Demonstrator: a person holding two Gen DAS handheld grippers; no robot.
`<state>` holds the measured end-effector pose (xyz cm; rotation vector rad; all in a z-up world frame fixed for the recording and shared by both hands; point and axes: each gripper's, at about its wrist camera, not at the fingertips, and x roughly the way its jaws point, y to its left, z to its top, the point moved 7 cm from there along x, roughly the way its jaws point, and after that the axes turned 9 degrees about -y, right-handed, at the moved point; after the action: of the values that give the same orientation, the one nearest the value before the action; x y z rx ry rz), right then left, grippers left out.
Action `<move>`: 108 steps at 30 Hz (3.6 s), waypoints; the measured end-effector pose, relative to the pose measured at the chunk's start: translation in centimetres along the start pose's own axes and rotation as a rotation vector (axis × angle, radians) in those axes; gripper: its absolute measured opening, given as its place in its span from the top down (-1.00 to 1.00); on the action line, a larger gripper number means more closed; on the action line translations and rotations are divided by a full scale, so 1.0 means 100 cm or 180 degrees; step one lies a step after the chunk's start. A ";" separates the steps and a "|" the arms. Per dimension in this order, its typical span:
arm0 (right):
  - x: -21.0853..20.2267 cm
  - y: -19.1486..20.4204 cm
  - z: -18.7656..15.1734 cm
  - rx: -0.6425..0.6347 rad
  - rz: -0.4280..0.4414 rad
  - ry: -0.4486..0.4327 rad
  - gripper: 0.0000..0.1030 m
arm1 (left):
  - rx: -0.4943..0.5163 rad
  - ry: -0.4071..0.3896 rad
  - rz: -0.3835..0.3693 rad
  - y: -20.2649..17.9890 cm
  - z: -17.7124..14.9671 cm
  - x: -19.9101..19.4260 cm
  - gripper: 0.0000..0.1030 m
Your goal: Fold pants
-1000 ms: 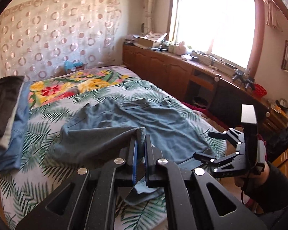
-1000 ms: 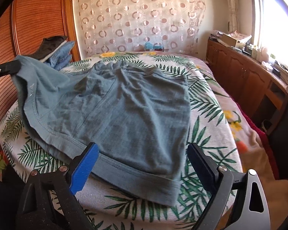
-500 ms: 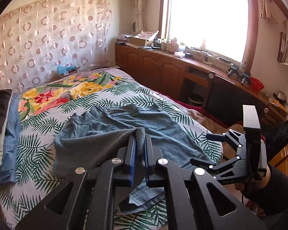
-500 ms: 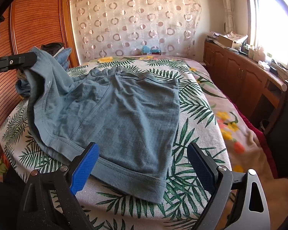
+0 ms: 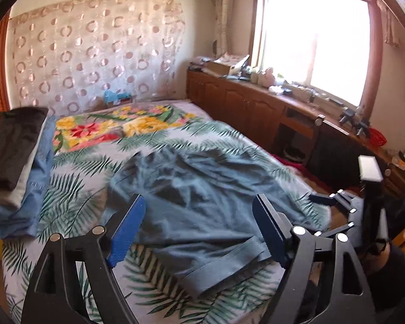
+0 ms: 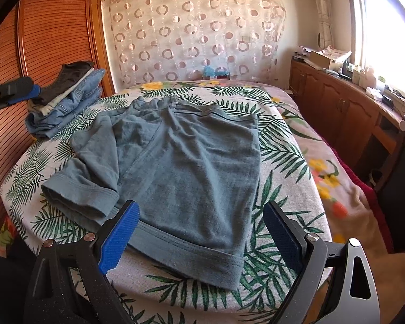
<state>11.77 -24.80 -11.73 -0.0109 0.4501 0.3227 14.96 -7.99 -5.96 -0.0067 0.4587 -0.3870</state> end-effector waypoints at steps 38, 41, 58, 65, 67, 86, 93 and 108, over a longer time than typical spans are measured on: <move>0.032 0.042 -0.008 -0.0062 0.0726 0.0256 0.36 | -0.0103 0.0599 0.0170 0.023 -0.109 0.030 -0.60; 0.032 0.047 -0.008 -0.0090 0.0751 0.0259 0.39 | -0.0098 0.0588 0.0169 0.023 -0.109 0.029 -0.60; 0.051 0.055 -0.004 -0.0011 0.0697 0.0312 0.42 | -0.0088 0.0559 0.0175 0.023 -0.109 0.028 -0.61; 0.040 0.063 0.003 -0.0022 0.0869 0.0190 0.79 | -0.0148 0.0585 0.0167 0.024 -0.107 0.028 -0.61; 0.033 0.066 0.008 -0.0062 0.0872 0.0102 0.82 | -0.0191 0.0592 0.0160 0.025 -0.107 0.028 -0.61; -0.026 0.046 0.022 -0.0113 0.0577 -0.0459 0.84 | -0.0137 0.0434 0.0149 0.016 -0.080 0.025 -0.61; -0.038 0.034 0.019 -0.0054 0.0428 -0.0510 0.84 | -0.0025 0.0363 0.0076 0.001 -0.062 0.030 -0.61; -0.051 0.020 0.008 0.0076 0.0226 -0.0479 0.84 | 0.0049 0.0405 0.0001 -0.021 -0.063 0.043 -0.61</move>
<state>7.17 -24.41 -8.73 0.0525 0.3056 0.3849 15.05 -10.99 -13.25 0.0331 0.5812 -0.3919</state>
